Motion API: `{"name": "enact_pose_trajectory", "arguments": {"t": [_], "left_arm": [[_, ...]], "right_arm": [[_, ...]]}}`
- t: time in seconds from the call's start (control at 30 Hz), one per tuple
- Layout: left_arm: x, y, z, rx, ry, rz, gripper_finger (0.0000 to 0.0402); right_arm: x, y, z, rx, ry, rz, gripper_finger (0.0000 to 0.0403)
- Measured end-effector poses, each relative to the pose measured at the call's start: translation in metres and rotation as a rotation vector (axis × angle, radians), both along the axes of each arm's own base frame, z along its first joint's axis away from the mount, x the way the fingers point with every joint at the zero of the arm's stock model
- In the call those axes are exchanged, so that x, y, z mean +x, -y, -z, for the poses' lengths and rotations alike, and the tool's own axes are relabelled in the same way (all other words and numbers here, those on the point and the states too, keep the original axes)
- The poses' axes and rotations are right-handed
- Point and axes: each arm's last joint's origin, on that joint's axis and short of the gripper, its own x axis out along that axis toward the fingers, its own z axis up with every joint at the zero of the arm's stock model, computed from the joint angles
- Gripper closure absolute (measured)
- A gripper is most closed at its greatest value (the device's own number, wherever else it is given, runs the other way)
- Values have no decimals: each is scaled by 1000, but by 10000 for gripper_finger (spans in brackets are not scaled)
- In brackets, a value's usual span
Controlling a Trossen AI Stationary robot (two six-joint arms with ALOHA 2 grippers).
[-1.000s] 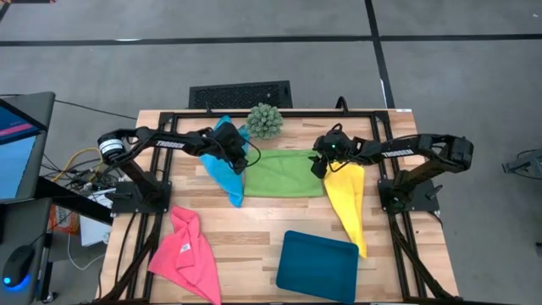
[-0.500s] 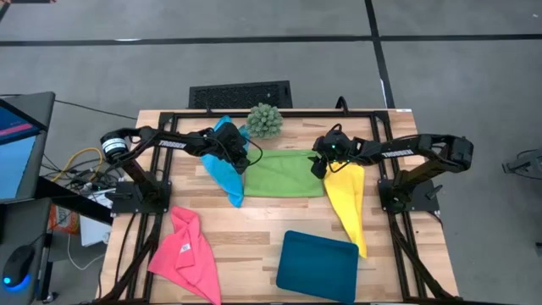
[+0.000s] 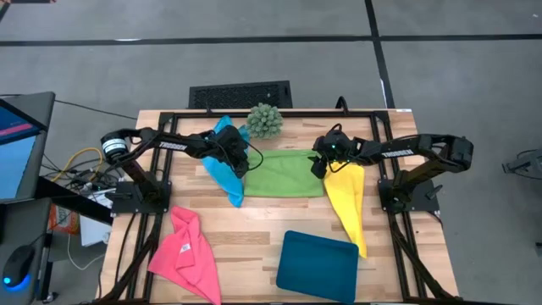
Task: Fold microfiber towels
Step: Fold the green microfiber cloth
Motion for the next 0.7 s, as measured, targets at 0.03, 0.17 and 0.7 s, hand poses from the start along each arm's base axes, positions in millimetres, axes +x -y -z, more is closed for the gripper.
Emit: {"name": "enact_pose_trajectory", "arguments": {"t": [0.03,0.17,0.7], "left_arm": [[1,1,-1,2,2,4,400],[3,3,-8,30,9,5,401],[27,-1,-54,183,10,116,401]], "right_arm": [[0,0,0,0,0,0,194],[0,0,0,-4,-2,-4,194],[-3,7,0,-72,-36,-39,194]]}}
